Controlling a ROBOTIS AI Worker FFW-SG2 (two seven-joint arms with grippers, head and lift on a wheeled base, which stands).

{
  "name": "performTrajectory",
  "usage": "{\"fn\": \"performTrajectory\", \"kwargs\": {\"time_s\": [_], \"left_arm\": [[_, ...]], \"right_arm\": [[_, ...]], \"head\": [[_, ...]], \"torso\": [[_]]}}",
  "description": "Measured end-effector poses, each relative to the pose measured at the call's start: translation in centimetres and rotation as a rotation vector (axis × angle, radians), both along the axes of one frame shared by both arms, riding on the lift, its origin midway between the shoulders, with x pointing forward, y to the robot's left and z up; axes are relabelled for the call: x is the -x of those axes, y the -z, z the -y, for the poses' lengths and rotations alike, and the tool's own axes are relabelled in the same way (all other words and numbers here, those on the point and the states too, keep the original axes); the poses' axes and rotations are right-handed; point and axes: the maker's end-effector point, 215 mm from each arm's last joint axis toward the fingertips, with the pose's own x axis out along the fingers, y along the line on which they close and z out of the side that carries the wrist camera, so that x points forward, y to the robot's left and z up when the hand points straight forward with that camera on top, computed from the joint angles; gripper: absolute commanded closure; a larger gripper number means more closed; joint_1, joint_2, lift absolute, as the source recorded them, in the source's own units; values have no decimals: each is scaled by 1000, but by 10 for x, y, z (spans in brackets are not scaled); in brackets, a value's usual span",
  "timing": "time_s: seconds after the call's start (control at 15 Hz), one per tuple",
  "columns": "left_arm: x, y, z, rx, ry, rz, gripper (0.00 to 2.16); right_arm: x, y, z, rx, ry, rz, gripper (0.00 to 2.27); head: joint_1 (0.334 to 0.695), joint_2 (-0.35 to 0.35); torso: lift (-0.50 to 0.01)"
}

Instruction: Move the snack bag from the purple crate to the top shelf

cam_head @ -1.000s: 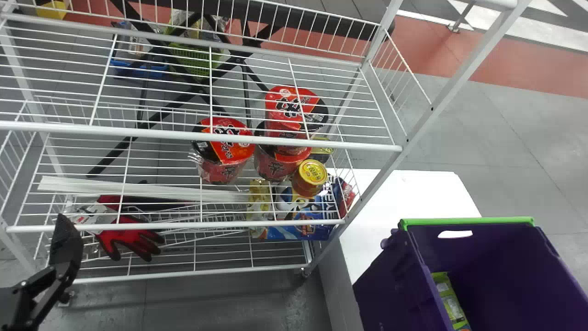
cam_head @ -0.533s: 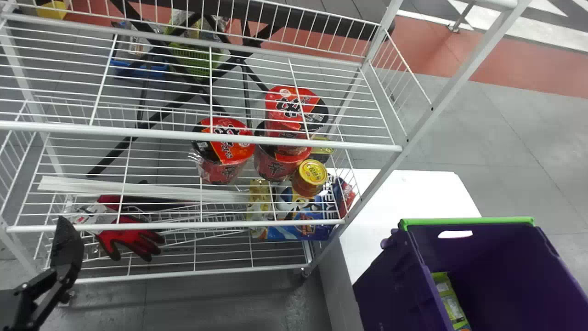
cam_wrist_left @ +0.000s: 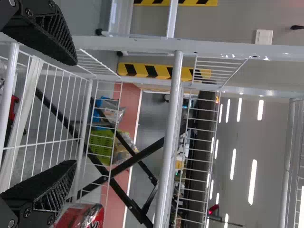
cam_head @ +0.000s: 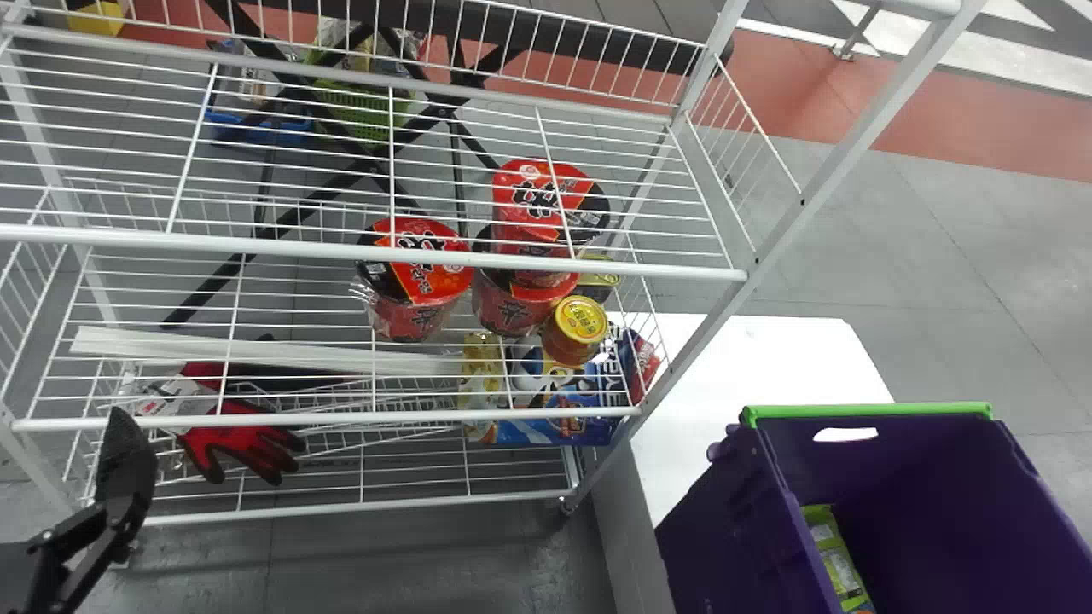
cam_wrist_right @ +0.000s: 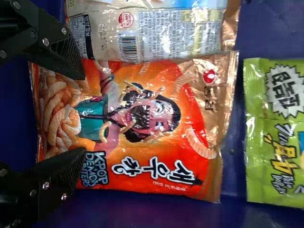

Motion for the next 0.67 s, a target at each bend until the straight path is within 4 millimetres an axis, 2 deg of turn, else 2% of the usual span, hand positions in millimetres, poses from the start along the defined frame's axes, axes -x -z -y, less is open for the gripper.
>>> {"fn": "performTrajectory", "kwargs": {"time_s": [0.33, 0.67], "left_arm": [[0, 0, 1, 2, 2, -1, 70], [0, 3, -2, -3, 5, -3, 70]], "right_arm": [[-12, 0, 5, 20, -10, 45, 350], [-18, 11, -3, 4, -12, 67, 353]], "head": [[695, -350], [695, -350]], "torso": [[-454], [-454]]}}
